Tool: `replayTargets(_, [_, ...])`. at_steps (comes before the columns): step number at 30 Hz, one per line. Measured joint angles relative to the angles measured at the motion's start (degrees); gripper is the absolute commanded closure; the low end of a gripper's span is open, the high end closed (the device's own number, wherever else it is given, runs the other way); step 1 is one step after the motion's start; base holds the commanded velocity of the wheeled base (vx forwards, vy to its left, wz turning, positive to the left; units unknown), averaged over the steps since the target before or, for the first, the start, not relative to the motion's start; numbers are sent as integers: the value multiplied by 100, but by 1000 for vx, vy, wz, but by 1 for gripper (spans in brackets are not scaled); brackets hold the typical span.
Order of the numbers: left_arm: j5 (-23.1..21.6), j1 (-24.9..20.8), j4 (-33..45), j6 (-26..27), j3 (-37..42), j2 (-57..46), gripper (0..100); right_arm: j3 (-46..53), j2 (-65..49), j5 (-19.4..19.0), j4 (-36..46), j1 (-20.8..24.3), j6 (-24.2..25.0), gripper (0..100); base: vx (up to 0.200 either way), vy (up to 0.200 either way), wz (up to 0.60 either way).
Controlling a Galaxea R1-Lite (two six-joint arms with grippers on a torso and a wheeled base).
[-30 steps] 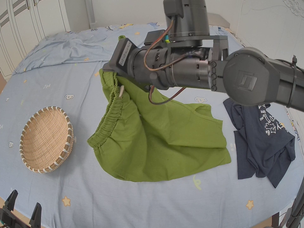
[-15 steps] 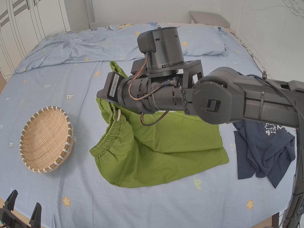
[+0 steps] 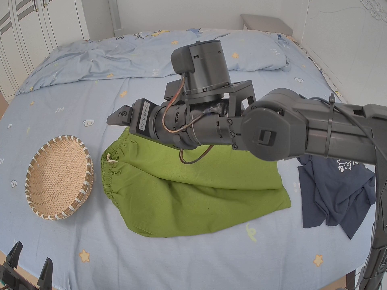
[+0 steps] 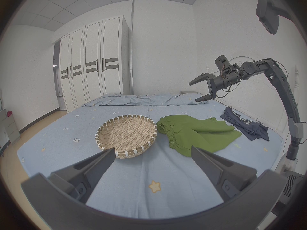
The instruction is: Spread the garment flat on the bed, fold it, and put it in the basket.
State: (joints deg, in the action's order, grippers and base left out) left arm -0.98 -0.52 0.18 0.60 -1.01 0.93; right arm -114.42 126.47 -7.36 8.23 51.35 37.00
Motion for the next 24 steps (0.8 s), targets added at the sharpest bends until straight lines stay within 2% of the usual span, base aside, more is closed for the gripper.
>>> replayTargets(6, [0, 1, 0, 2, 0, 0, 0, 419, -268, -62, 13, -212, 66, 0, 0, 0, 0])
replayTargets(10, [0, -2, -2, 0, 0, 0, 0, 1136, -858, -347, -49, -586, 90, 0, 0, 0, 0])
replayTargets(17, [-2, 0, 0, 2, 0, 0, 0, 2859, -2085, -983, -325, -1495, 77, 0, 0, 0, 0])
replayTargets(24, [-6, 1, 0, 13, 0, 0, 0, 4847, -3154, -1256, -1342, -2308, 104, 0, 0, 0, 0])
